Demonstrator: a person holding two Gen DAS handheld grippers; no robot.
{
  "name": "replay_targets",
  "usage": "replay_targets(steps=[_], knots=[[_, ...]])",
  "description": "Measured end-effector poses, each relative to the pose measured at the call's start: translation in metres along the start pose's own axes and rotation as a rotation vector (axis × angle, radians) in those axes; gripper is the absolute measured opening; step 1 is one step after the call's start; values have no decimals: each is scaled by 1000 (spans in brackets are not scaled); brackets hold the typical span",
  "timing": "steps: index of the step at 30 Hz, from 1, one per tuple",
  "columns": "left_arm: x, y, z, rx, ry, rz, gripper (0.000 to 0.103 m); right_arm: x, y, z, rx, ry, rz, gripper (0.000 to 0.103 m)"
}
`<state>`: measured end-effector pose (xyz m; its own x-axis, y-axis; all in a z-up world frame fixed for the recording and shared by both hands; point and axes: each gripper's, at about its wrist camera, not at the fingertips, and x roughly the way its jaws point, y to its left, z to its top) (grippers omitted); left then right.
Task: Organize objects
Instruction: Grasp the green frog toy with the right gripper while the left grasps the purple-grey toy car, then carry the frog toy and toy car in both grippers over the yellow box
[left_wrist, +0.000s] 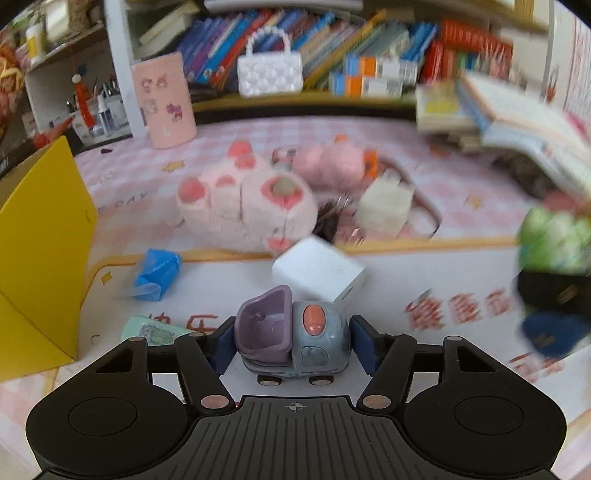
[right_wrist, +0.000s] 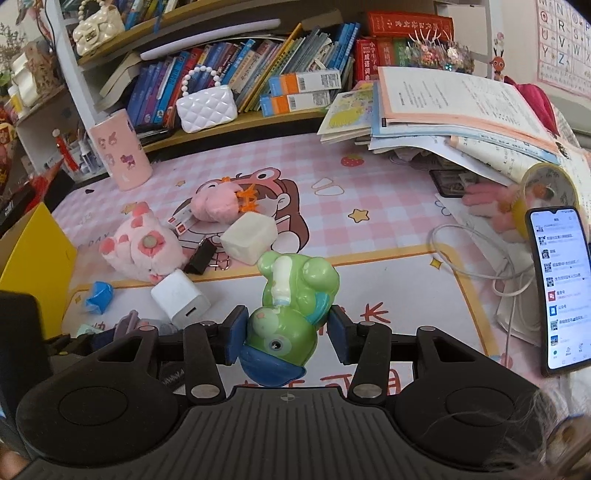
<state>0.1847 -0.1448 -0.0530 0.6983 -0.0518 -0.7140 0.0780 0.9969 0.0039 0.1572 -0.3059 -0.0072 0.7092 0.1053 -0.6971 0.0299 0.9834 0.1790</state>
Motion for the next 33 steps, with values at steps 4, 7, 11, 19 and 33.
replay_targets(steps=[4, 7, 11, 19, 33], knots=[[-41, 8, 4, -36, -131, -44, 64, -3, 10, -4, 1, -10, -9, 44], [-63, 25, 2, -48, -170, -26, 64, -5, 24, -6, -6, -13, 5, 44], [-87, 67, -18, -121, -156, 18, 64, -12, 55, -10, -53, -32, 49, 44], [-125, 150, -57, -251, -127, 120, 64, -21, 138, -37, -144, 8, 164, 45], [-183, 251, -119, -320, -121, 161, 64, -50, 264, -120, -289, 91, 238, 45]])
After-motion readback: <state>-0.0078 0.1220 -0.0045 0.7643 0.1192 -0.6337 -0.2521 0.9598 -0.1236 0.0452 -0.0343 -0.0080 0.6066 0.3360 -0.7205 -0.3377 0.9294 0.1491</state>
